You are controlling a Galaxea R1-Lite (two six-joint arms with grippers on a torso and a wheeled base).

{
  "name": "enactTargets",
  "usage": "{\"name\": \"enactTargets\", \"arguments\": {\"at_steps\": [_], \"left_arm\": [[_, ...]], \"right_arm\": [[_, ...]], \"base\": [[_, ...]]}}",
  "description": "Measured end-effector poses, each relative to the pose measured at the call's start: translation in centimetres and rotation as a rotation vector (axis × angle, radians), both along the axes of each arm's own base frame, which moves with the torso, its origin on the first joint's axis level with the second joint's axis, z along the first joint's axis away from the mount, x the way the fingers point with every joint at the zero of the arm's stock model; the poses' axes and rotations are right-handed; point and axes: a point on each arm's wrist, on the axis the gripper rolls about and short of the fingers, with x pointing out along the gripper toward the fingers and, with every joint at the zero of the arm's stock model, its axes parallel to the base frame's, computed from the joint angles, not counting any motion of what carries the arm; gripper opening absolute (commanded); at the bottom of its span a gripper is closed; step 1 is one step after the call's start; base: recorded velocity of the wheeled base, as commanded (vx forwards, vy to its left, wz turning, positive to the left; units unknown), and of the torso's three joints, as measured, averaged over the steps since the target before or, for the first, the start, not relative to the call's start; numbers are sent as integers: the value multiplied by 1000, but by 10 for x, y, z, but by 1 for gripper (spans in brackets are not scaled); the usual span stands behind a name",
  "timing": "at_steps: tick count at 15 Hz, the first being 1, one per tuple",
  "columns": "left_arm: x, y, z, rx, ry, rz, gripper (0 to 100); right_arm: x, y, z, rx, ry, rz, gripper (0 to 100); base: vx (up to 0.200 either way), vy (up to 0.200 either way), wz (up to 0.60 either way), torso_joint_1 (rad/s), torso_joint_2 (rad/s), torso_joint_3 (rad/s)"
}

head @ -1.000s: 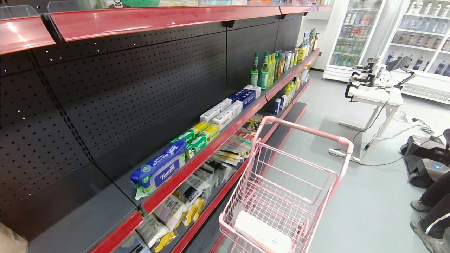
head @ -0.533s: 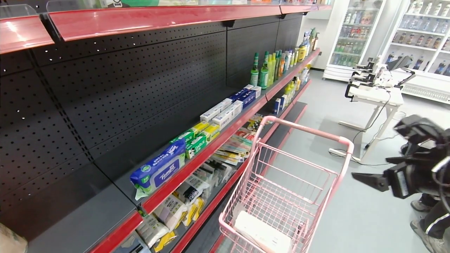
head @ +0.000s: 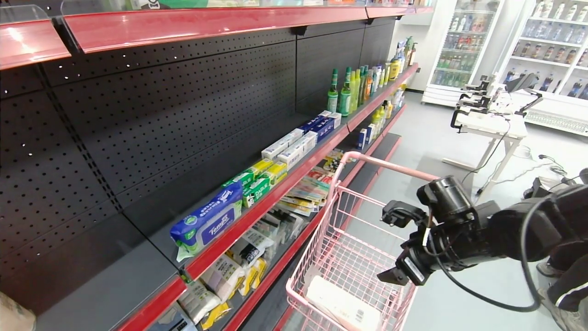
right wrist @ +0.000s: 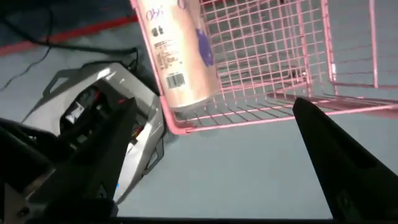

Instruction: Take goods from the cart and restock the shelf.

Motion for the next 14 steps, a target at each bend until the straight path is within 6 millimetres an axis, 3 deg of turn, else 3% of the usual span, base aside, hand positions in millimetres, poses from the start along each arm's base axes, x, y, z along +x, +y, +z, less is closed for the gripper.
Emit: {"name": "enactTargets", "arguments": {"at_steps": [9,14], "left_arm": [[0,0,0,0,0,0,100],[0,0,0,0,0,0,100]], "right_arm": [[24,72,-55,-69,72,163,100],[27,85,-77,-108,99,189,100]], "base": [[0,0,0,-43,100,53],[0,0,0,-75,163,88]]}}
